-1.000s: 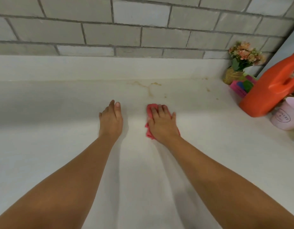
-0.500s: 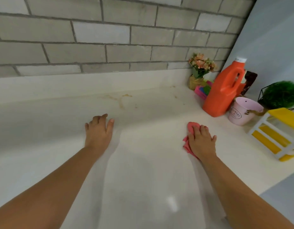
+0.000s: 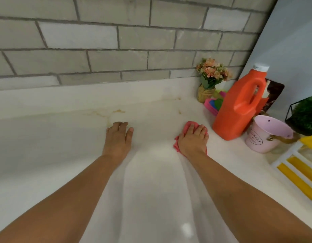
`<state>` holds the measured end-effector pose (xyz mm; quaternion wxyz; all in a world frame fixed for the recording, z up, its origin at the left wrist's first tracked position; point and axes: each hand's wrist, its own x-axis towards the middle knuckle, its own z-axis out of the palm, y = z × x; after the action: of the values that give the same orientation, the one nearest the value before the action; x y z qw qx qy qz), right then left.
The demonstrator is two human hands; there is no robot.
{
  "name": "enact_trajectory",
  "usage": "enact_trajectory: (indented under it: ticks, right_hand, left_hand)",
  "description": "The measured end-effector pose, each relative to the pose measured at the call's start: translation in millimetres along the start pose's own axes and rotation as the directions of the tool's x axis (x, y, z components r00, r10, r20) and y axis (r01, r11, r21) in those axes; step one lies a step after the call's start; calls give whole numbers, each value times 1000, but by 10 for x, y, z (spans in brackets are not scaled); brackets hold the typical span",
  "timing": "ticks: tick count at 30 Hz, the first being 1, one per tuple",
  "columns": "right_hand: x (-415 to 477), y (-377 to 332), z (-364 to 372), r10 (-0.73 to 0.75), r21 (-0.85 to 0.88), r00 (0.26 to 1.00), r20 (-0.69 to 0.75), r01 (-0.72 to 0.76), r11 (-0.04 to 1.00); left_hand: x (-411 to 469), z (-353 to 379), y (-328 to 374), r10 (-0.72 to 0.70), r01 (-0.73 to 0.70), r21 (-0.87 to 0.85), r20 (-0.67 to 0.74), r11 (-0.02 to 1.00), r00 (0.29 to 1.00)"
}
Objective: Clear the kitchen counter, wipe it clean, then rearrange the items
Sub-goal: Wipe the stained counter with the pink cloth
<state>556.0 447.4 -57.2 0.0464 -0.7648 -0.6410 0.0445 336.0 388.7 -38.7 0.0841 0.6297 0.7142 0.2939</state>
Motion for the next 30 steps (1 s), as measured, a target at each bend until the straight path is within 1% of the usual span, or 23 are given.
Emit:
enact_trajectory:
  ticks: [2,5,7,9,11,12,13,14,15,17,19,22,24,27,28,30]
  right_hand:
    - [345,-85,-5,8,7,1000,18,-8,1000]
    - [763,-262,-19,-3,-9,999,35,3,1000]
    - [882,-416,-17,-54,-5,997,46,54,999]
    - [900,-508,28,-210,9,977,39,210,978]
    - [897,-455,83,-403,16,915,13,402,915]
    - [931,-393,102,-471,-11,882,9,471,882]
    - [981,-326,106,-498,-50,867,11,498,866]
    - [1051,-279,91,-474,-91,880,10,473,876]
    - [1133,-250,68,-404,-103,915,-1,402,910]
    - [1326,-257,-6,-209,-34,978,-9,209,977]
    - [1554,-325,-36,-85,24,996,-15,85,996]
    - [1880,-458,-61,16,63,1000,6,-16,998]
    - [2050,-527,-60,28,39,999,24,-29,999]
    - [2153,-610,-22,-2,-20,1000,7,2,1000]
    - [2108,-670,-4,-29,-37,999,-14,28,999]
    - [1946,-842,46,-138,-37,990,-35,137,990]
  left_hand:
    - [160,30,-82,-32,33,14,-72,999,997]
    - [354,-27,-327,-158,165,23,-178,986,971]
    - [417,-32,-473,-266,268,-19,-206,963,942]
    - [451,2,-551,-331,317,-99,-210,943,920]
    - [463,30,-566,-334,306,-149,-222,940,916]
    - [465,37,-568,-320,288,-161,-233,944,918]
    - [447,29,-559,-314,277,-175,-247,945,917]
    - [425,19,-540,-314,268,-197,-264,943,912]
    - [401,9,-515,-312,257,-218,-283,942,907]
    - [378,-8,-470,-308,240,-240,-306,941,901]
    - [379,-20,-453,-307,230,-262,-307,937,901]
    - [404,-22,-467,-308,221,-283,-314,933,898]
    - [421,0,-494,-310,213,-303,-321,929,895]
    - [452,20,-540,-264,169,-281,-343,945,902]
    - [457,29,-558,-253,161,-272,-348,949,903]
    - [458,40,-569,-254,165,-267,-345,950,904]
